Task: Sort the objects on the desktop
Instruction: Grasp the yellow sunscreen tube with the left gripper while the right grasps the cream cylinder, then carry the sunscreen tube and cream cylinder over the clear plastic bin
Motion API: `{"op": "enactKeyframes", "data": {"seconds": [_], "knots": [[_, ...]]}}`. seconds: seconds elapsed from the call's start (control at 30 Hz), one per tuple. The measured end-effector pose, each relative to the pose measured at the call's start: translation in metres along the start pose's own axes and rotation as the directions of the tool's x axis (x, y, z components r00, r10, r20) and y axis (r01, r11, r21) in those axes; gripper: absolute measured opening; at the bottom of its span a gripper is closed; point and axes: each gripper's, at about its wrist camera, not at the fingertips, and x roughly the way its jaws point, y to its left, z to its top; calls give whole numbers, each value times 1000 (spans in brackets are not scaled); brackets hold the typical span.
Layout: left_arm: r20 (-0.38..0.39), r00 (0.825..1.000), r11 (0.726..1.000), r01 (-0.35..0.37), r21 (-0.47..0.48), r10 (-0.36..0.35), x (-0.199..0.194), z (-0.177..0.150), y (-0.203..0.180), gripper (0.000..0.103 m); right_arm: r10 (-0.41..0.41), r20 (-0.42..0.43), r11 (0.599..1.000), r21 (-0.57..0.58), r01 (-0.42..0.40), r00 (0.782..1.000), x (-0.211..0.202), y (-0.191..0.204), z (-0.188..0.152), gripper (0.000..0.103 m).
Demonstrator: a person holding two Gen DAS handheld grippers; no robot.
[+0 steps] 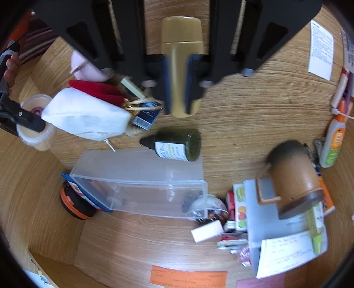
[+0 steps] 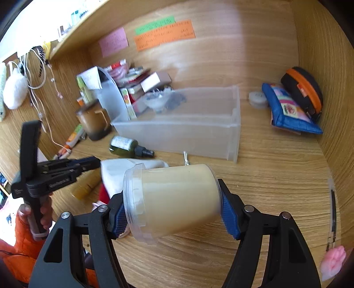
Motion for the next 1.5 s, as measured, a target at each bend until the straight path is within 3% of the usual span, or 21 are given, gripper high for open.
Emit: {"op": "enactKeyframes", "data": {"seconds": [0.1,0.23,0.27,0.37,0.5,0.63,0.67,0.77,1.0,1.2,1.33,1.5], "knots": [[-6,998,998,-58,16,58,5,-2,0,4,-1,20,1000,-15,1,1000,-8,6,2,66],[-31,998,998,-61,-2,60,1,-4,10,8,6,22,1000,-19,-5,1000,-11,8,1,66],[-35,998,998,-57,-3,56,-1,-6,11,14,11,19,1000,-14,-11,1000,-10,7,1,66],[-53,998,1000,-20,-11,20,-7,-15,12,51,30,12,1000,4,-30,999,-8,5,1,66],[-89,996,1000,-1,16,2,-4,-26,4,58,35,12,999,6,-35,999,-7,5,1,66],[-119,993,999,1,52,6,5,-25,-4,56,40,22,999,1,-40,999,-9,8,2,66],[-135,991,998,2,63,7,10,-26,-6,49,42,23,999,0,-42,999,-10,8,2,66],[-117,991,989,-56,138,73,15,-28,-18,49,46,27,999,3,-46,999,-11,8,0,66],[-87,992,986,-74,147,88,13,-29,-19,48,59,38,998,12,-59,998,-14,5,8,64],[-68,994,992,-82,92,89,3,-32,-2,48,14,34,999,-48,-12,999,-13,9,23,63],[-14,995,994,-94,62,95,-14,-26,7,48,54,-20,999,5,-54,998,4,-2,15,63],[63,996,996,-72,48,69,-35,-7,8,48,51,-18,998,36,-50,999,7,-6,17,63]]}}
